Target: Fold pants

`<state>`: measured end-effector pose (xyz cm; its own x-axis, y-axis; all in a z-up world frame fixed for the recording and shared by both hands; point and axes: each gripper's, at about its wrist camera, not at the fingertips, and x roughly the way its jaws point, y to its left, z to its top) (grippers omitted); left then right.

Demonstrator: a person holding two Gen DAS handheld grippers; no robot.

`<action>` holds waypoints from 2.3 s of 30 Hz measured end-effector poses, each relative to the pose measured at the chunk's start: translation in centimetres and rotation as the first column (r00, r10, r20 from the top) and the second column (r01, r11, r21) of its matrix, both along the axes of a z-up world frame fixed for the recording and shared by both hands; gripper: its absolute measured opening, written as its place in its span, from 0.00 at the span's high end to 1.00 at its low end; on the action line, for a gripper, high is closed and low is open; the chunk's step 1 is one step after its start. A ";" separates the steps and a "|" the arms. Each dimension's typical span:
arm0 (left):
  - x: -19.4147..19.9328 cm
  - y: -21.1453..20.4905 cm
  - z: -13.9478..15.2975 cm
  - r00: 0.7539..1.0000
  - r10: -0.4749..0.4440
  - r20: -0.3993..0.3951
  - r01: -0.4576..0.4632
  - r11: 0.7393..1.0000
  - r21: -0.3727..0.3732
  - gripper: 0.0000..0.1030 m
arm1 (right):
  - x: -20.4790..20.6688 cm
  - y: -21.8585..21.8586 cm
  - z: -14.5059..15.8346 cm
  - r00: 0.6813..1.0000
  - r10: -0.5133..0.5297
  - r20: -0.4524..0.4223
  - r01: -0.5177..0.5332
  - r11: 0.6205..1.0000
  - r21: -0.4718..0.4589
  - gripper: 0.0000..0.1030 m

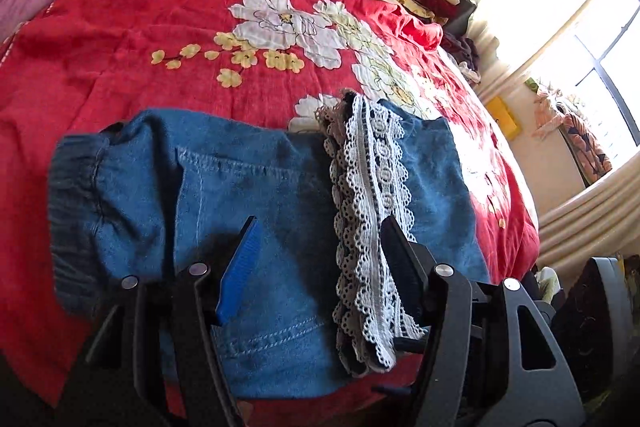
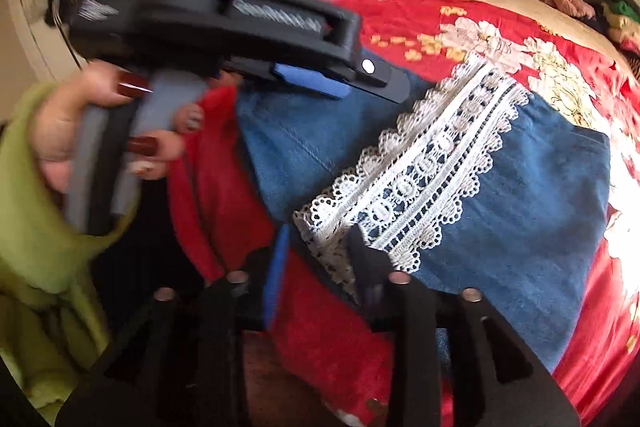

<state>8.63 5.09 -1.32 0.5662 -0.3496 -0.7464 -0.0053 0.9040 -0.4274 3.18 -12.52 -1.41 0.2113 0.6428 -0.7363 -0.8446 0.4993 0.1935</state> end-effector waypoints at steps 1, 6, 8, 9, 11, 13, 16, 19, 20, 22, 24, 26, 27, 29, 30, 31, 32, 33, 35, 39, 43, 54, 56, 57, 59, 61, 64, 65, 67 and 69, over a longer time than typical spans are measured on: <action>0.9 -0.2 0.3 1.000 -0.009 0.004 0.009 1.000 0.012 0.47 | 0.2 -0.9 0.8 1.000 -0.013 0.017 0.013 0.999 0.032 0.61; 6.3 -1.2 0.2 0.999 -0.032 -0.020 0.032 0.999 0.015 0.46 | 5.7 -7.2 3.5 0.956 -0.278 0.088 0.272 0.959 0.075 0.55; 8.3 -1.3 -0.7 0.997 -0.038 -0.060 0.038 0.999 0.013 0.32 | 8.9 -9.5 3.5 0.920 -0.386 0.071 0.381 0.922 0.074 0.55; 9.1 -1.4 -1.3 0.995 -0.039 -0.087 0.040 0.999 0.013 0.24 | 10.4 -10.3 3.3 0.903 -0.426 0.056 0.422 0.904 0.066 0.55; 10.5 -1.5 -2.5 0.991 -0.040 -0.131 0.040 0.999 -0.005 0.23 | 13.3 -11.6 2.8 0.878 -0.479 -0.012 0.479 0.875 0.067 0.54; 11.1 -1.4 -3.2 0.990 -0.029 -0.134 0.026 0.999 -0.026 0.24 | 15.9 -12.2 1.9 0.869 -0.487 -0.090 0.493 0.868 0.066 0.48; 11.0 -1.4 -3.1 0.994 -0.021 -0.103 0.011 0.995 -0.100 0.82 | 18.7 -11.6 0.2 0.858 -0.485 -0.168 0.498 0.866 0.040 0.45; 10.2 -1.9 -1.8 0.999 -0.016 -0.046 0.012 0.994 -0.105 0.91 | 20.0 -10.1 -1.8 0.855 -0.461 -0.236 0.475 0.880 0.004 0.69; 9.7 -1.9 -1.2 1.000 -0.019 -0.019 0.017 0.995 -0.094 0.91 | 19.9 -9.6 -1.9 0.864 -0.441 -0.243 0.457 0.889 0.011 0.82; 8.7 -1.7 -0.2 1.000 -0.006 0.018 0.007 0.999 -0.052 0.91 | 19.2 -8.8 -1.0 0.880 -0.430 -0.203 0.446 0.894 0.040 0.88; 8.4 -1.6 -0.2 1.000 0.011 0.022 -0.011 1.000 0.015 0.91 | 19.5 -7.8 -0.9 0.888 -0.440 -0.138 0.446 0.895 0.021 0.86; 8.9 -1.6 -1.2 1.000 0.012 -0.001 -0.012 0.999 0.040 0.89 | 19.5 -6.9 -1.8 0.882 -0.470 -0.038 0.467 0.882 -0.066 0.72; 9.2 -1.6 -1.8 1.000 0.014 -0.020 -0.013 0.999 0.048 0.86 | 19.4 -6.7 -2.3 0.881 -0.473 -0.016 0.470 0.878 -0.090 0.70; 9.6 -1.6 -2.7 0.999 0.026 -0.032 -0.024 0.997 0.071 0.76 | 19.2 -6.9 -2.6 0.878 -0.480 0.001 0.478 0.874 -0.085 0.69; 9.4 -1.3 -2.7 0.999 0.035 -0.029 -0.033 0.997 0.072 0.71 | 18.9 -7.1 -2.4 0.876 -0.483 0.011 0.482 0.872 -0.084 0.65; 9.2 -1.1 -2.4 0.999 0.041 -0.025 -0.039 0.997 0.067 0.68 | 18.7 -7.4 -2.0 0.873 -0.487 0.021 0.487 0.870 -0.077 0.56; 8.7 -0.9 -2.0 0.999 0.047 -0.017 -0.045 0.997 0.064 0.68 | 18.2 -7.9 -1.4 0.871 -0.491 0.020 0.491 0.869 -0.054 0.52; 8.1 -0.8 -1.4 0.999 0.048 -0.003 -0.047 0.996 0.073 0.67 | 17.7 -8.5 -0.9 0.871 -0.492 0.009 0.492 0.870 -0.022 0.49; 7.0 -0.9 -0.3 0.999 0.049 0.023 -0.051 0.993 0.111 0.63 | 16.6 -9.4 0.3 0.868 -0.497 0.014 0.496 0.868 0.020 0.48; 3.6 -0.8 0.9 0.998 0.047 0.052 -0.053 0.989 0.136 0.52 | 13.2 -10.4 2.0 0.873 -0.485 0.052 0.482 0.874 0.061 0.47; 0.2 -1.3 1.2 0.998 0.031 0.061 -0.039 0.991 0.124 0.47 | 9.5 -11.2 2.5 0.886 -0.462 0.047 0.457 0.885 0.085 0.47; -5.4 -4.0 -1.4 0.999 -0.004 -0.044 0.004 1.000 -0.006 0.47 | 2.5 -9.7 0.9 0.947 -0.312 0.075 0.313 0.950 -0.002 0.47; -4.9 -5.1 -1.9 0.997 -0.015 -0.073 0.015 1.000 0.005 0.47 | 2.5 -9.5 0.6 0.945 -0.317 0.079 0.319 0.948 -0.017 0.47; -4.7 -5.8 -2.5 0.995 -0.024 -0.092 0.024 1.000 0.001 0.47 | 2.5 -9.5 0.6 0.945 -0.318 0.076 0.320 0.947 -0.018 0.47; -4.4 -6.9 -3.3 0.995 -0.038 -0.091 0.041 0.999 0.030 0.52 | 2.5 -9.5 0.4 0.945 -0.320 0.067 0.322 0.946 -0.022 0.47; -4.4 -7.8 -3.8 0.994 -0.057 -0.091 0.065 0.994 0.087 0.79 | 2.3 -9.5 0.3 0.943 -0.324 0.070 0.327 0.944 -0.037 0.47; -5.1 -7.0 -3.0 0.994 -0.072 -0.087 0.081 0.992 0.097 0.85 | 1.4 -9.3 1.1 0.950 -0.300 0.082 0.302 0.953 -0.011 0.47; -5.4 -6.7 -2.9 0.994 -0.066 -0.085 0.075 0.991 0.108 0.85 | 1.1 -8.9 1.2 0.955 -0.284 0.091 0.286 0.958 -0.005 0.47; -5.7 -6.4 -3.1 0.995 -0.061 -0.084 0.072 0.989 0.132 0.82 | 0.9 -8.2 0.9 0.958 -0.265 0.108 0.269 0.963 -0.026 0.47; -5.7 -6.6 -3.3 0.994 -0.063 -0.084 0.075 0.987 0.143 0.81 | 1.3 -7.5 -0.2 0.958 -0.270 0.099 0.279 0.957 -0.084 0.47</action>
<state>2.89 -1.53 -4.65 0.4821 -0.2697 -0.8336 0.0306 0.9561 -0.2916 4.47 -20.03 -1.60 0.4344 0.4784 -0.7632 -0.6837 0.7267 0.0664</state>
